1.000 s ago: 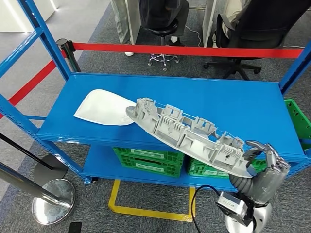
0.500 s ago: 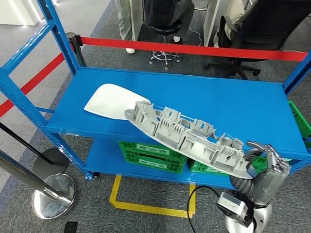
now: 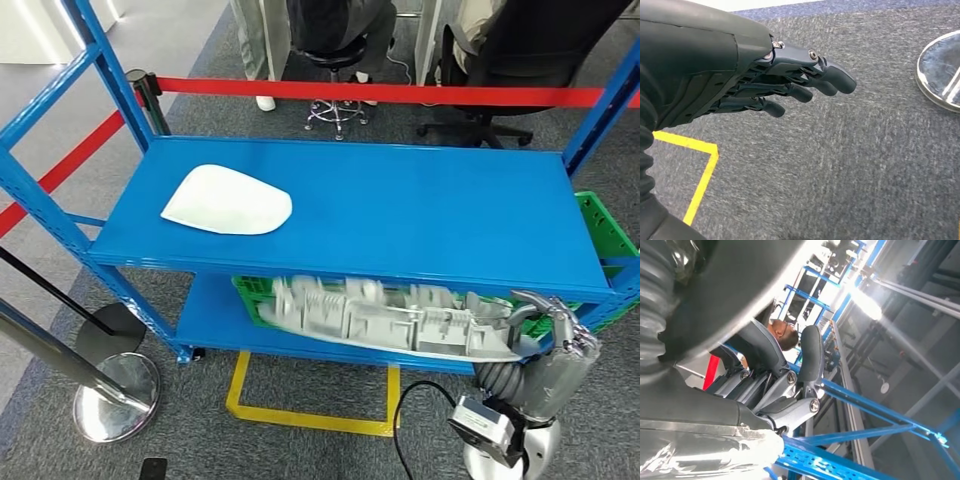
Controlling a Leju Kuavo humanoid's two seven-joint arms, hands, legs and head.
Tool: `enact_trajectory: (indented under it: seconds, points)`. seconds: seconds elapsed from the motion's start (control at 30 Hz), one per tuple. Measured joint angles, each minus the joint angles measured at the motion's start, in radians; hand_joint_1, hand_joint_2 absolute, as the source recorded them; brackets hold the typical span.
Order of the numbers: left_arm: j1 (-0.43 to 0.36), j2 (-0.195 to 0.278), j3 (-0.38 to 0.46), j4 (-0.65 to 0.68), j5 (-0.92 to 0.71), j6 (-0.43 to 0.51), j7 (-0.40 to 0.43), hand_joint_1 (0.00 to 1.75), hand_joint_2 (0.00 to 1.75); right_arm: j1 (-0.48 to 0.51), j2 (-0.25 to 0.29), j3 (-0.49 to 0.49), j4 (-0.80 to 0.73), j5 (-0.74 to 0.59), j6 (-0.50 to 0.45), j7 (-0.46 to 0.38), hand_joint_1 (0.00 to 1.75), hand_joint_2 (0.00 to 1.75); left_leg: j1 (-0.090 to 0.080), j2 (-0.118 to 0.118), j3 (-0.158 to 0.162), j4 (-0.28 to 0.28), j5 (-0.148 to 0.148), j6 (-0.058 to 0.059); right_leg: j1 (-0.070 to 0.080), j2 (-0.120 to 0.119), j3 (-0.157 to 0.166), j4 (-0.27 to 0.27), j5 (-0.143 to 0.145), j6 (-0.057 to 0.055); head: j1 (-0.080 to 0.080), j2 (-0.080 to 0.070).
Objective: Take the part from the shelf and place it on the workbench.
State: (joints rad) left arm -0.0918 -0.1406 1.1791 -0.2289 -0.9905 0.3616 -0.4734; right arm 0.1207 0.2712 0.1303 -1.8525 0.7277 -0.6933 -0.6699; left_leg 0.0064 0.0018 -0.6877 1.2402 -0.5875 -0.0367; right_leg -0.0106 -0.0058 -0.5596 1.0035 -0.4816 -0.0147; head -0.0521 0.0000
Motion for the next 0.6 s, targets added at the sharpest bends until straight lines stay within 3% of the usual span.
enact_trajectory:
  seconds: [0.03,0.07,0.1,0.17,0.23,0.3,0.37,0.43,0.5,0.53,0.57,0.6]
  points:
    - [0.000,0.000,0.000,0.000,-0.001,0.000,0.000,0.00,1.75,0.001,0.000,0.000,0.000,0.000,0.000,0.000,1.75,1.75,0.000,0.000,-0.003,0.033,-0.013,0.000,0.001,0.000,-0.010,0.001,0.006,0.000,0.000,0.000]
    - [0.000,0.000,0.000,0.000,-0.001,0.000,0.000,0.00,1.75,0.001,0.000,-0.001,-0.001,-0.001,-0.001,0.000,1.75,1.75,0.000,0.000,0.013,0.025,-0.005,0.001,0.001,0.001,-0.019,0.003,0.012,0.001,0.000,0.000]
    - [0.000,0.001,0.000,0.000,-0.001,0.000,0.000,0.00,1.75,0.002,0.000,-0.001,-0.002,-0.001,-0.001,0.000,1.75,1.75,0.000,0.000,0.047,-0.021,0.018,0.005,0.002,0.001,-0.026,0.003,0.017,0.002,0.000,0.000]
    - [-0.002,0.001,0.000,0.000,-0.002,0.000,0.000,0.00,1.75,0.002,0.000,-0.001,-0.006,-0.003,-0.001,0.000,1.75,1.75,-0.003,-0.002,0.141,-0.164,0.064,0.017,0.004,0.002,-0.035,0.005,0.027,0.008,0.000,0.000]
    - [-0.005,0.001,0.000,0.000,-0.003,0.000,0.000,0.00,1.75,0.002,0.000,-0.001,-0.010,-0.004,-0.002,0.000,1.75,1.75,-0.007,-0.004,0.187,-0.247,0.079,0.027,0.006,0.002,-0.042,0.007,0.036,0.017,0.001,0.000]
    - [-0.005,0.001,0.000,0.000,-0.004,0.000,0.000,0.00,1.75,0.003,0.000,-0.001,-0.012,-0.005,-0.003,0.000,1.75,1.75,-0.010,-0.004,0.182,-0.255,0.084,0.037,0.004,0.002,-0.047,0.005,0.047,0.031,0.001,0.000]
    - [-0.005,0.000,0.000,0.000,-0.004,0.000,0.000,0.00,1.75,0.003,0.000,-0.002,-0.014,-0.006,-0.003,0.000,1.75,1.75,-0.008,-0.001,0.174,-0.264,0.102,0.049,0.002,0.003,-0.060,0.016,0.034,0.042,0.002,0.000]
    - [-0.007,0.000,0.000,0.000,-0.004,0.000,0.000,0.00,1.75,0.003,0.000,-0.002,-0.015,-0.007,-0.004,0.000,1.75,1.75,-0.005,0.003,0.158,-0.269,0.121,0.059,0.000,0.005,-0.093,0.094,-0.037,0.050,0.007,0.000]
    - [-0.007,0.000,0.000,0.000,-0.004,0.000,0.000,0.00,1.75,0.003,0.000,-0.003,-0.015,-0.007,-0.004,0.000,1.75,1.75,-0.007,0.004,0.137,-0.268,0.136,0.064,-0.002,0.004,-0.128,0.221,-0.118,0.056,0.010,0.000]
    - [-0.007,0.000,0.000,0.000,-0.004,0.000,0.000,0.00,1.75,0.003,0.000,-0.003,-0.015,-0.007,-0.004,0.000,1.75,1.75,-0.008,0.004,0.126,-0.267,0.144,0.064,-0.002,0.004,-0.132,0.262,-0.135,0.058,0.010,0.000]
    - [-0.006,0.000,0.000,0.000,-0.004,0.000,0.000,0.00,1.75,0.003,0.000,-0.003,-0.015,-0.007,-0.004,0.000,1.75,1.75,-0.008,0.004,0.116,-0.266,0.151,0.062,-0.002,0.004,-0.119,0.268,-0.132,0.059,0.010,0.000]
    - [-0.006,0.000,0.000,0.000,-0.004,0.000,0.000,0.00,1.75,0.003,0.000,-0.003,-0.015,-0.007,-0.004,0.000,1.75,1.75,-0.008,0.004,0.108,-0.265,0.157,0.060,-0.002,0.004,-0.086,0.234,-0.112,0.059,0.010,0.000]
